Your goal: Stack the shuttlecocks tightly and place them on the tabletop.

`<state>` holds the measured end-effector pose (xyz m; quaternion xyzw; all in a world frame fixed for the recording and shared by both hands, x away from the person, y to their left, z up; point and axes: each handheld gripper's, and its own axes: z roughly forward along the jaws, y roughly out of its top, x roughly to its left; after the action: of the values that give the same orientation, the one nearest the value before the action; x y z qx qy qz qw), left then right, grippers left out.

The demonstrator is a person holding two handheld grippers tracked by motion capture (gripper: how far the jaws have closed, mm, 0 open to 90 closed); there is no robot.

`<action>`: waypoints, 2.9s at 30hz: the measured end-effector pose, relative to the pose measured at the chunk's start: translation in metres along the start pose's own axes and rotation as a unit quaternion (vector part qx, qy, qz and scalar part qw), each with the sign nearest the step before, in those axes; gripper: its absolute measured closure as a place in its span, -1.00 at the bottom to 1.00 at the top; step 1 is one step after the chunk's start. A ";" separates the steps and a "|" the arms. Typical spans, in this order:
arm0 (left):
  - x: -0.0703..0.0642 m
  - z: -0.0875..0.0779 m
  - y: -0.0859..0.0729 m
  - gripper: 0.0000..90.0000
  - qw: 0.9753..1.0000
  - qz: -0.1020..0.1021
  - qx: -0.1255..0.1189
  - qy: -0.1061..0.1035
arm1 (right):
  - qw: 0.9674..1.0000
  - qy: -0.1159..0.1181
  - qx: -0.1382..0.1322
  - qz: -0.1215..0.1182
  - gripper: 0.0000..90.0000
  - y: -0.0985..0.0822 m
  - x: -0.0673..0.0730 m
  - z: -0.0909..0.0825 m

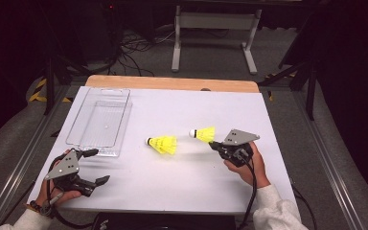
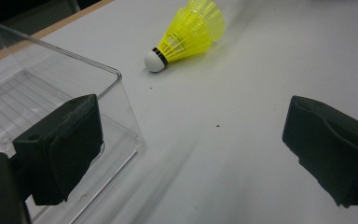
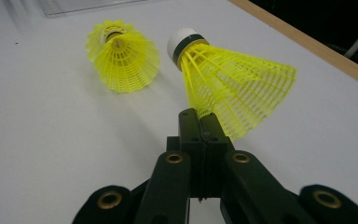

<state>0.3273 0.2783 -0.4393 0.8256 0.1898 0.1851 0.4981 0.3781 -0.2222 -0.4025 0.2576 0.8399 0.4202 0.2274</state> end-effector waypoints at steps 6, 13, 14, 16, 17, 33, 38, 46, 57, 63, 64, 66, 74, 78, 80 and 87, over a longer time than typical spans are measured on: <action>-0.002 -0.003 0.000 -0.88 1.000 -0.001 -0.002 0.004 | 1.000 -0.001 -0.007 0.002 1.00 0.003 -0.002 -0.004; -0.003 -0.002 0.000 -0.88 1.000 0.001 -0.004 0.002 | 1.000 0.002 0.001 0.000 1.00 0.003 0.000 0.000; -0.003 -0.003 0.000 -0.88 1.000 0.001 -0.004 0.002 | 1.000 0.005 0.004 -0.001 1.00 0.003 0.001 0.001; -0.002 -0.003 0.000 -0.88 1.000 -0.001 -0.006 0.003 | 1.000 0.007 0.010 -0.003 1.00 0.002 0.002 0.005; -0.002 -0.004 0.000 -0.88 1.000 0.000 -0.005 0.004 | 1.000 0.008 0.012 -0.004 1.00 0.002 0.003 0.006; -0.004 -0.010 -0.004 -0.88 1.000 -0.003 -0.004 0.011 | 0.997 0.044 0.057 -0.019 1.00 0.003 0.021 0.042; -0.004 -0.011 -0.005 -0.88 1.000 -0.004 -0.002 0.012 | 0.997 0.045 0.065 -0.024 1.00 0.006 0.024 0.051; -0.006 -0.014 -0.006 -0.88 1.000 -0.007 -0.003 0.018 | 0.996 0.049 0.077 -0.022 1.00 0.011 0.030 0.065; -0.006 -0.016 -0.008 -0.88 1.000 -0.008 -0.002 0.024 | 0.995 0.055 0.082 0.000 1.00 0.022 0.035 0.089; -0.006 -0.016 -0.007 -0.87 1.000 -0.009 0.000 0.023 | 0.995 0.063 0.076 0.005 1.00 0.027 0.035 0.096; -0.006 -0.015 -0.007 -0.87 1.000 -0.008 0.000 0.022 | 0.995 0.063 0.076 0.005 1.00 0.027 0.035 0.096; -0.006 -0.013 -0.007 -0.87 1.000 -0.006 0.002 0.019 | 0.995 0.064 0.074 0.010 1.00 0.028 0.035 0.099; -0.005 -0.013 -0.007 -0.87 1.000 -0.005 0.000 0.015 | 0.994 0.076 0.079 0.008 0.99 0.029 0.038 0.104; -0.005 -0.013 -0.007 -0.87 1.000 -0.006 0.000 0.015 | 0.994 0.079 0.079 0.012 0.92 0.028 0.038 0.105; -0.005 -0.013 -0.007 -0.87 1.000 -0.004 0.001 0.016 | 0.994 0.080 0.079 0.014 0.85 0.027 0.038 0.105; -0.005 -0.013 -0.007 -0.87 1.000 -0.004 0.001 0.015 | 0.993 0.087 0.077 0.003 0.72 0.025 0.039 0.103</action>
<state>0.3156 0.2883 -0.4405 0.8223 0.2008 0.1947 0.4956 0.4158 -0.1239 -0.4443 0.2400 0.8852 0.3760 0.1320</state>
